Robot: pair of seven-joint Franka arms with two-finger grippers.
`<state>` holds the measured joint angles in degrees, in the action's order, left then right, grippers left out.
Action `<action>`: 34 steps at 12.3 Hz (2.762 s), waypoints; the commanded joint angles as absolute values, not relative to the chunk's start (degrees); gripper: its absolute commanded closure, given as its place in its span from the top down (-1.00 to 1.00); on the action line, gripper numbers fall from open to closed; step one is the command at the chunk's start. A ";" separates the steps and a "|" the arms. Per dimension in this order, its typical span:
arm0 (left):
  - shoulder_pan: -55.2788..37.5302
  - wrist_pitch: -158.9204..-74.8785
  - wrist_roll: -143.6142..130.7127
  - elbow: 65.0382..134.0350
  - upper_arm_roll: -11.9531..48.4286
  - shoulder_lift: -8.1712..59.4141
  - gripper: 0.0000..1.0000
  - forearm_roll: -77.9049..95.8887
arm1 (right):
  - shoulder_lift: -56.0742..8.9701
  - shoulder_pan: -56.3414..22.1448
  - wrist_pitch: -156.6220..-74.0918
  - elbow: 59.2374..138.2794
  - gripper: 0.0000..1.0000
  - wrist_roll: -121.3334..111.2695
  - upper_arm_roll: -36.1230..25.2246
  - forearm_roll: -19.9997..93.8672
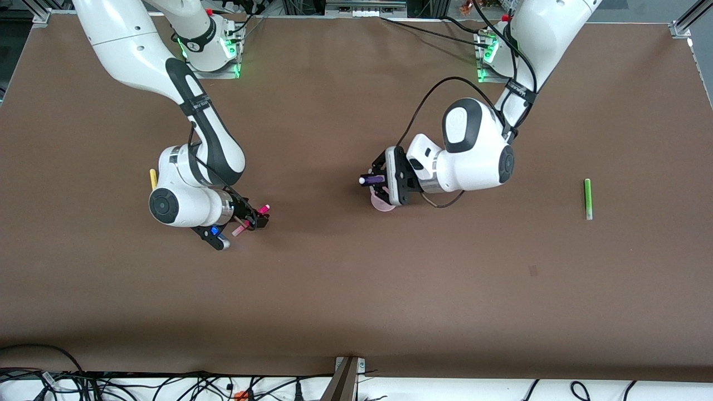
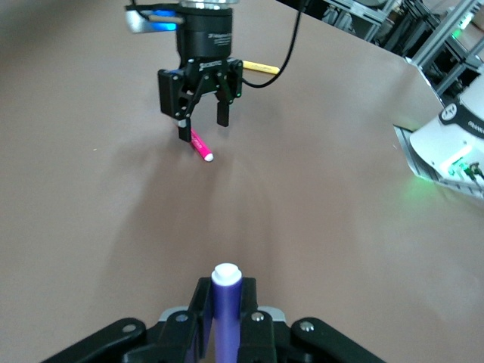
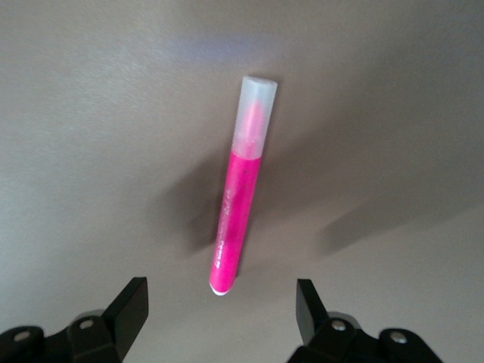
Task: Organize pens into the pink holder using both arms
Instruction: 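Drop the blue marker into the pink cup by opening the left gripper, then withdraw the left arm to rest while the right gripper lifts the pink marker, then carry the pink marker with the right gripper over the pink cup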
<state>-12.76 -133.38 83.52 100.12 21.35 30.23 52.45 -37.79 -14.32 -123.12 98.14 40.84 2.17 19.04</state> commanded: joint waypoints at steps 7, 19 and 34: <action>-11.34 -130.20 88.18 100.28 21.19 27.26 1.00 52.56 | -40.34 -12.57 -123.31 98.17 -0.39 37.00 2.46 22.94; 2.37 -92.06 37.14 89.76 20.04 21.62 1.00 12.07 | -37.88 -11.69 -102.70 91.16 -1.00 38.40 2.11 36.52; 4.69 -86.89 17.14 88.83 8.56 9.51 1.00 -3.52 | -39.45 -27.13 -135.67 83.85 -1.00 57.66 17.14 82.96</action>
<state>8.43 -81.99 18.44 82.42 12.07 14.24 -2.30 -37.25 -23.86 -131.03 86.37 57.00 17.27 80.47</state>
